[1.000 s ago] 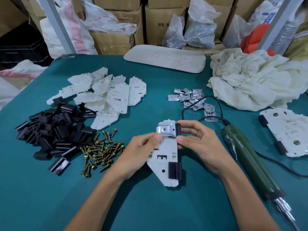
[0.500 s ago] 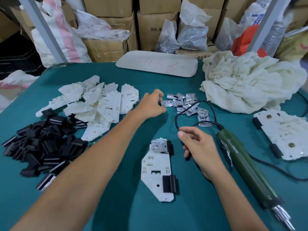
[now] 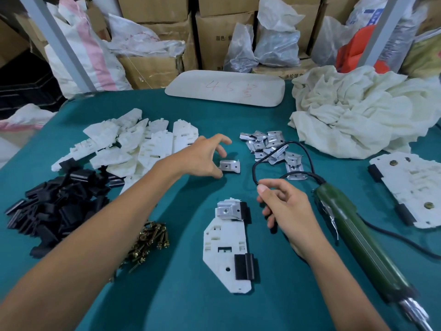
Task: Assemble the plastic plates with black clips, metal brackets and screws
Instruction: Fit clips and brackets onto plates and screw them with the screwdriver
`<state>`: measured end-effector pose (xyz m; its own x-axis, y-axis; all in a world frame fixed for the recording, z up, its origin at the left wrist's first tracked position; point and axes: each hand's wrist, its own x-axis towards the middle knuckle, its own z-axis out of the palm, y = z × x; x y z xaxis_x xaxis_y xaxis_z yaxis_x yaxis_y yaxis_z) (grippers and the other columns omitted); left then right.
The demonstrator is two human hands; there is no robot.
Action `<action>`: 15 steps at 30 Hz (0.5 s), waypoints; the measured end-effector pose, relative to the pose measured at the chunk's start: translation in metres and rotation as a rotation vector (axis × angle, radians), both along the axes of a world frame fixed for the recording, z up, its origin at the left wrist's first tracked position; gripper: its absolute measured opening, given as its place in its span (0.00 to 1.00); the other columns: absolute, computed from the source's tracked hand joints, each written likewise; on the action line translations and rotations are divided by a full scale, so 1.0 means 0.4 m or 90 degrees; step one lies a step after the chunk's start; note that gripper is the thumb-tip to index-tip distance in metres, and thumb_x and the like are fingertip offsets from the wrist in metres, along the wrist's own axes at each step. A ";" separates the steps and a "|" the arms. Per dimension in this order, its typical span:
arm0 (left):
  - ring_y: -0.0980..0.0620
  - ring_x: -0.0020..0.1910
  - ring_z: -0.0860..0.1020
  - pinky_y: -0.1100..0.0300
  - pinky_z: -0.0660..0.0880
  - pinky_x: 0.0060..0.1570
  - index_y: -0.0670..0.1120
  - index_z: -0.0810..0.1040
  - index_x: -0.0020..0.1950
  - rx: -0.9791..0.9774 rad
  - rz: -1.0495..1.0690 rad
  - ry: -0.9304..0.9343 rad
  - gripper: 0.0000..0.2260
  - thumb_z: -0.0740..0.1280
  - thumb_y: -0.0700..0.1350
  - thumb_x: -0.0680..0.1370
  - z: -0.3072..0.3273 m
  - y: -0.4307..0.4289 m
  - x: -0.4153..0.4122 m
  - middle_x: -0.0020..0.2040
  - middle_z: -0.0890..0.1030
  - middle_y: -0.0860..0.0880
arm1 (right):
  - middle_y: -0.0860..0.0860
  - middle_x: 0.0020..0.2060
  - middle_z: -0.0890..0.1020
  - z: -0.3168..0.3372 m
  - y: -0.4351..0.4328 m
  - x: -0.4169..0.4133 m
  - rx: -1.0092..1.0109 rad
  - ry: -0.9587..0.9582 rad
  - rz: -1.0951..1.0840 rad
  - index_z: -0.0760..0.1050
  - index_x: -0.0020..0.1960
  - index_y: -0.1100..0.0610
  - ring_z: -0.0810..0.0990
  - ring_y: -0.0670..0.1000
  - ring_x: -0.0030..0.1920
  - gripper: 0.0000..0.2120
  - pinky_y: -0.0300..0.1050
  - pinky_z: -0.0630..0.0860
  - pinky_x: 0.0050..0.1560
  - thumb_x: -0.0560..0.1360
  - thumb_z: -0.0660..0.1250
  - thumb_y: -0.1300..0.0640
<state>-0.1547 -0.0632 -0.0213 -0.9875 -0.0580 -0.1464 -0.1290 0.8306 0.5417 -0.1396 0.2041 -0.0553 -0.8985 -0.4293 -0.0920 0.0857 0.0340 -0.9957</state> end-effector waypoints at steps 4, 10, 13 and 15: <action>0.50 0.57 0.77 0.56 0.73 0.56 0.53 0.67 0.71 0.004 0.030 0.008 0.34 0.78 0.48 0.69 0.016 0.007 0.015 0.52 0.82 0.61 | 0.49 0.36 0.83 0.006 0.003 0.003 0.003 -0.008 0.001 0.83 0.50 0.46 0.76 0.48 0.30 0.03 0.42 0.75 0.29 0.80 0.71 0.53; 0.49 0.52 0.78 0.50 0.74 0.55 0.55 0.70 0.67 0.005 0.090 0.089 0.29 0.78 0.50 0.69 0.044 0.031 0.135 0.48 0.82 0.60 | 0.48 0.37 0.83 0.016 0.010 0.007 0.023 -0.010 0.022 0.83 0.49 0.44 0.79 0.49 0.31 0.04 0.46 0.78 0.34 0.80 0.70 0.51; 0.61 0.52 0.75 0.60 0.70 0.51 0.62 0.69 0.65 0.072 0.146 0.142 0.29 0.79 0.53 0.68 0.068 0.049 0.267 0.49 0.82 0.64 | 0.49 0.37 0.83 0.020 0.028 0.025 0.045 -0.008 0.051 0.83 0.51 0.48 0.81 0.50 0.32 0.04 0.46 0.80 0.36 0.81 0.70 0.53; 0.63 0.53 0.74 0.62 0.68 0.52 0.66 0.67 0.64 0.096 0.130 0.151 0.30 0.78 0.57 0.67 0.082 0.081 0.367 0.51 0.82 0.65 | 0.50 0.36 0.83 0.018 0.048 0.054 0.070 -0.009 0.072 0.83 0.50 0.49 0.81 0.51 0.33 0.05 0.45 0.81 0.36 0.81 0.68 0.56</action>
<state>-0.0080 -0.0308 0.0116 -0.9655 -0.2524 0.0643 -0.1393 0.7091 0.6913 -0.1181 0.2232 -0.0480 -0.8434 -0.5140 -0.1561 0.0887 0.1533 -0.9842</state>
